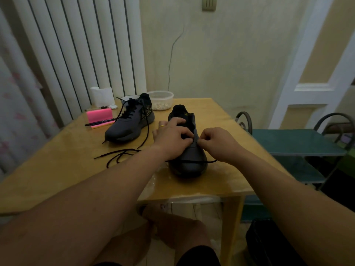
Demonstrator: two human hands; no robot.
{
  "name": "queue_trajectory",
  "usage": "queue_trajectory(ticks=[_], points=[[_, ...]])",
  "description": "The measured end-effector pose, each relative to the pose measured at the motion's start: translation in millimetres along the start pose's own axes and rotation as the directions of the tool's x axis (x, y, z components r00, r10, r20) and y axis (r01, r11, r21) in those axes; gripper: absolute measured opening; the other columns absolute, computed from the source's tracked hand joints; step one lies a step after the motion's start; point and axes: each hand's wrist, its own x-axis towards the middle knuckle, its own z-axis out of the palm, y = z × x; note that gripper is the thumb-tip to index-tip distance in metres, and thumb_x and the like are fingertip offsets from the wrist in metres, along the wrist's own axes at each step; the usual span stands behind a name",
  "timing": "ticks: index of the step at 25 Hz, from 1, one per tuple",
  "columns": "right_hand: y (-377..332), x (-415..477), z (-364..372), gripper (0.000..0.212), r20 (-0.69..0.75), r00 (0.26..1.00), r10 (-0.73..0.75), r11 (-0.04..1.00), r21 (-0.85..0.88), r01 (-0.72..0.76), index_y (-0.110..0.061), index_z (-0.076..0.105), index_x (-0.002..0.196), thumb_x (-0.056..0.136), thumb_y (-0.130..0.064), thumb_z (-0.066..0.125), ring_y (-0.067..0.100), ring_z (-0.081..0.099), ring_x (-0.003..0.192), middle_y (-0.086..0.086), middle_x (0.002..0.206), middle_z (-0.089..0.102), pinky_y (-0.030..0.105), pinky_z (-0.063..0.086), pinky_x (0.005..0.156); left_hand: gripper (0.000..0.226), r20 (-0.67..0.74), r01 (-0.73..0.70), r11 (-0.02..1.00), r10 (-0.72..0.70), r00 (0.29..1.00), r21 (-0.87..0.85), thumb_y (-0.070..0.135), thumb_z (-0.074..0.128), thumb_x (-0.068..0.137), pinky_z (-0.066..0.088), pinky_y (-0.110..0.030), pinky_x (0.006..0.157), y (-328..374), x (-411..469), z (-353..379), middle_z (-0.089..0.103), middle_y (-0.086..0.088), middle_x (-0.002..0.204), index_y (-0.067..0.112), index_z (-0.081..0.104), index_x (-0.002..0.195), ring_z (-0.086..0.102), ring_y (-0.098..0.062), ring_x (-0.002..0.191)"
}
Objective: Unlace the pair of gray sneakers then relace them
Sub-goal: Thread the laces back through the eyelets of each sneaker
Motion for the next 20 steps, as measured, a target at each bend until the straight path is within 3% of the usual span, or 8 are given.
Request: queue_trajectory(ticks=[7,12,15,18,20], points=[[7,-3,11,0.018,0.037,0.988,0.147,0.927,0.345,-0.15,-0.008,0.074,0.092,0.099,-0.024,0.07,0.017,0.06,0.068,0.009,0.083,0.07,0.03,0.049,0.059,0.019,0.238,-0.015,0.99,-0.02,0.971,0.143,0.051,0.056,0.103,0.023,-0.051,0.108,4,12,-10,0.027,0.018,0.163,0.05,0.071,0.115,0.023,-0.032,0.144],[10,-5,10,0.024,0.186,0.962,0.199,0.765,0.584,-0.271,-0.001,0.069,0.102,0.101,-0.025,0.068,0.02,0.052,0.064,0.009,0.077,0.059,0.03,0.044,0.056,0.01,0.345,-0.033,0.985,-0.029,0.938,0.171,0.046,0.056,0.104,0.028,-0.056,0.115,7,27,-13,0.029,0.015,0.16,0.045,0.064,0.099,0.029,-0.037,0.137],[12,-10,13,0.034,0.269,0.948,0.17,0.67,0.673,-0.312,-0.009,0.064,0.107,0.106,-0.042,0.056,0.017,0.048,0.068,0.004,0.084,0.056,0.031,0.041,0.062,0.019,0.304,-0.029,0.995,-0.001,0.953,0.093,0.045,0.05,0.105,0.033,-0.061,0.112,1,30,-6,0.046,0.009,0.141,0.043,0.058,0.088,0.04,-0.035,0.128],[18,-19,19,0.046,0.245,0.944,0.223,0.539,0.776,-0.329,-0.007,0.068,0.116,0.111,-0.041,0.038,0.019,0.052,0.073,0.007,0.091,0.061,0.035,0.042,0.068,0.023,0.154,0.043,0.982,-0.014,0.988,-0.186,0.037,0.05,0.108,0.05,-0.046,0.09,1,28,-3,0.059,0.0,0.105,0.031,0.059,0.088,0.055,-0.028,0.105],[19,-23,21,0.042,0.2,0.954,0.225,0.593,0.748,-0.297,-0.008,0.07,0.12,0.111,-0.03,0.035,0.024,0.055,0.081,0.01,0.097,0.065,0.035,0.045,0.072,0.023,0.082,0.077,0.918,-0.049,0.995,-0.388,0.027,0.049,0.11,0.05,-0.038,0.077,6,26,-9,0.065,-0.003,0.101,0.015,0.062,0.096,0.059,-0.022,0.095]])
